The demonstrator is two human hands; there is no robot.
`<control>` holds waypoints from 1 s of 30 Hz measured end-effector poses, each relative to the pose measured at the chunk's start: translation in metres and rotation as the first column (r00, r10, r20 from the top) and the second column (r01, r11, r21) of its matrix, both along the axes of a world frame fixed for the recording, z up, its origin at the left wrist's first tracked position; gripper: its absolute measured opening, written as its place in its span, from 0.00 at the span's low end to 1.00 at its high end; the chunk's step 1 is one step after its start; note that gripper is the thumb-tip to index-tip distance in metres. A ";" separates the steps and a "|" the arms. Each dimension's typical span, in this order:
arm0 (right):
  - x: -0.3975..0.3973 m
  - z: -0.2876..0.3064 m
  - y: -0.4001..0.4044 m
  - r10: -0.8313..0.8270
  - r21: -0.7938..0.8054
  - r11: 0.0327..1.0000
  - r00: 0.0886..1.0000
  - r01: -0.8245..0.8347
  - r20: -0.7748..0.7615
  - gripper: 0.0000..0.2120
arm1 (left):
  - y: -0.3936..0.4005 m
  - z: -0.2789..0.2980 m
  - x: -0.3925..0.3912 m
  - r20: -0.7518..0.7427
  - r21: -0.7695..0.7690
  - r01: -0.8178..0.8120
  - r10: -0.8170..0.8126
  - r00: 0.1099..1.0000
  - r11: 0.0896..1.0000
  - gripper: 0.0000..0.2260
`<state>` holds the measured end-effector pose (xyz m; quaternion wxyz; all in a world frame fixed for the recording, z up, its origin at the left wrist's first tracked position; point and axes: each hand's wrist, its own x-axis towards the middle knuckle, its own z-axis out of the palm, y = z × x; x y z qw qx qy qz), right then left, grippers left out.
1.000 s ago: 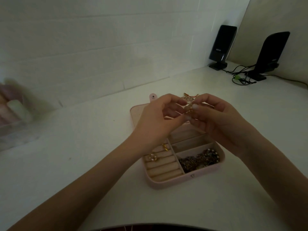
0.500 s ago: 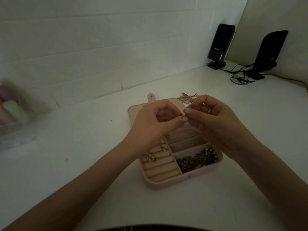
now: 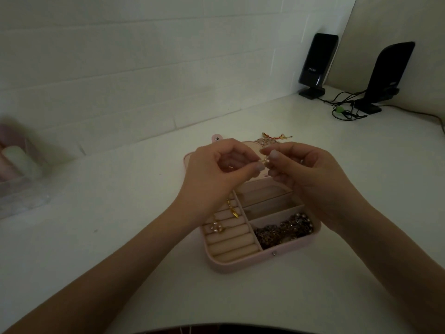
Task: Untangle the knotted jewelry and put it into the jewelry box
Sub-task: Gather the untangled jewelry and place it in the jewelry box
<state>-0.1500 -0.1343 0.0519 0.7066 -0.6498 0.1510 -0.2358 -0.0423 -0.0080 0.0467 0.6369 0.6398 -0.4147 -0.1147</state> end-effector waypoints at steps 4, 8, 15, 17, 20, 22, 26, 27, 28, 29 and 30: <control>-0.003 0.001 -0.005 0.084 0.042 0.996 0.996 -0.083 -0.023 0.15 | 0.000 0.002 0.000 -0.038 -0.004 0.071 -0.071 0.997 0.997 0.10; -0.005 0.001 -0.005 0.104 -0.068 0.992 0.992 -0.109 -0.069 0.16 | 0.002 0.004 0.004 0.015 0.021 0.019 -0.020 1.000 1.000 0.08; -0.004 0.002 -0.002 0.019 -0.290 0.955 0.991 -0.057 -0.132 0.14 | 0.005 0.006 0.008 0.166 0.060 -0.084 0.073 0.983 0.995 0.03; -0.004 0.002 -0.001 0.007 -0.370 0.927 0.991 -0.055 -0.131 0.13 | 0.005 0.007 0.009 0.150 0.073 -0.114 0.102 0.983 0.991 0.03; -0.004 -0.001 -0.004 -0.056 -0.486 0.874 0.989 -0.017 -0.135 0.15 | 0.005 0.010 0.010 0.097 0.117 -0.100 0.089 0.991 0.988 0.02; -0.004 -0.002 -0.006 -0.078 -0.506 0.862 0.987 -0.004 -0.139 0.18 | 0.005 0.012 0.010 -0.015 0.137 -0.029 0.032 0.999 0.990 0.02; -0.004 0.000 -0.006 -0.004 -0.399 0.915 0.987 -0.062 -0.161 0.17 | 0.007 0.014 0.012 -0.215 0.139 0.095 -0.064 0.975 0.986 0.01; -0.004 0.000 -0.006 0.013 -0.377 0.924 0.987 -0.072 -0.158 0.17 | 0.007 0.013 0.013 -0.223 0.146 0.110 -0.075 0.972 0.983 0.01; -0.004 0.000 -0.005 0.024 -0.364 0.928 0.988 -0.079 -0.153 0.17 | 0.008 0.013 0.014 -0.224 0.152 0.121 -0.085 0.971 0.981 0.01; -0.005 0.001 -0.005 0.034 -0.348 0.934 0.988 -0.085 -0.151 0.17 | 0.008 0.013 0.014 -0.222 0.157 0.129 -0.092 0.971 0.979 0.01; -0.005 0.002 -0.004 0.048 -0.322 0.942 0.988 -0.094 -0.149 0.17 | 0.009 0.014 0.015 -0.219 0.162 0.133 -0.096 0.971 0.978 0.01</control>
